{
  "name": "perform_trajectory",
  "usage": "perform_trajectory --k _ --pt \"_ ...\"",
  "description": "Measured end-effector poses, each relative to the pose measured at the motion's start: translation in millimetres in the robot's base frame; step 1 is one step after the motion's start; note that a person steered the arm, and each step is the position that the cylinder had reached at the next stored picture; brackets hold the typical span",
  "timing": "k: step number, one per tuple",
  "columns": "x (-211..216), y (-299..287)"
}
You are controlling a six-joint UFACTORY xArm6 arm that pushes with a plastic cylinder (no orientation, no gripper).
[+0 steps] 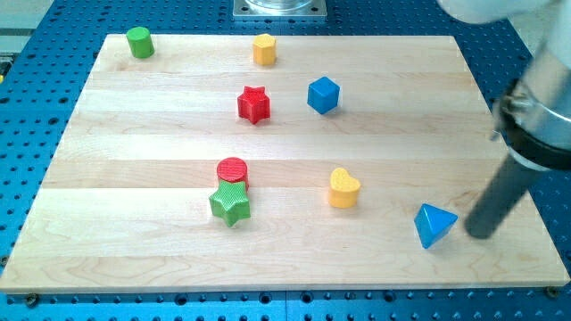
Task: Slide the triangle horizontal to the cube
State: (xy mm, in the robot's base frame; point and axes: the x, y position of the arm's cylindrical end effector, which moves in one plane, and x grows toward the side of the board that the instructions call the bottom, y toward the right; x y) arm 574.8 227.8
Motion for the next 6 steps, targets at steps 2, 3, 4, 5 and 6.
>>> perform_trajectory --k 2,3,4,5,6 --pt "-38.5 -76.0" --pt "-114.0 -76.2" --pt "-127.9 -67.3" --pt "-118.9 -59.2" --pt "-170.6 -52.4"
